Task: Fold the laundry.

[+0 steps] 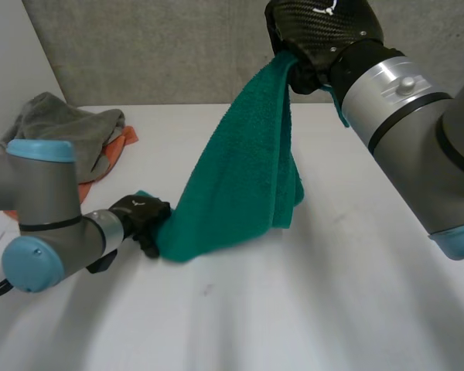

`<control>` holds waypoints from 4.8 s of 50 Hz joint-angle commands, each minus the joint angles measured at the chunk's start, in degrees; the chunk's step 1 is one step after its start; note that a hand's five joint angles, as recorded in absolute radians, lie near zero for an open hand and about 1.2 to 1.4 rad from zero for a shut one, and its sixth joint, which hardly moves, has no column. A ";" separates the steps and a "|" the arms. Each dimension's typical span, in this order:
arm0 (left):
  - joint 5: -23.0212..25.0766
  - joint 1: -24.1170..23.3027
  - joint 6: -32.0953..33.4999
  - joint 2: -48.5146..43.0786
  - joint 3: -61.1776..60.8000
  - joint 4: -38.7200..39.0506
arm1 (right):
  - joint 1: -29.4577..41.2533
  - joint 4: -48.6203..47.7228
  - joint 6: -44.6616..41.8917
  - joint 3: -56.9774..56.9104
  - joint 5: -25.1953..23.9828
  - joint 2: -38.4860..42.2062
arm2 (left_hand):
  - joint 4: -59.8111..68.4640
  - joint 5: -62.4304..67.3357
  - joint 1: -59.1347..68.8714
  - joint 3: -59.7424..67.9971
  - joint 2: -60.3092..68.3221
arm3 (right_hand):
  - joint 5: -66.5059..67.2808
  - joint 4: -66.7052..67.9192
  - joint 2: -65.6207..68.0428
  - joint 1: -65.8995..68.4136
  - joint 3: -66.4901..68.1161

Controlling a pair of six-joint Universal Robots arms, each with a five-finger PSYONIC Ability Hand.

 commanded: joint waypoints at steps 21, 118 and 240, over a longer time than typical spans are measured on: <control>9.14 -1.28 -7.20 27.30 9.09 -17.63 | -11.73 18.03 -21.47 3.29 -6.32 4.93 | 34.13 34.41 30.55 34.58 34.24 | 14.00 11.41 12.44 16.28 11.68; -12.05 -7.70 16.53 19.55 -14.90 18.14 | -9.88 20.92 -31.56 12.86 3.53 12.86 | 34.13 34.41 30.55 34.58 34.24 | 14.00 11.41 12.44 16.28 11.68; -7.66 0.21 -0.34 19.37 0.67 12.34 | -26.49 -10.80 -2.66 32.03 -7.81 14.79 | 34.13 34.41 30.55 34.58 34.24 | -16.14 -18.73 -17.70 -13.85 -18.45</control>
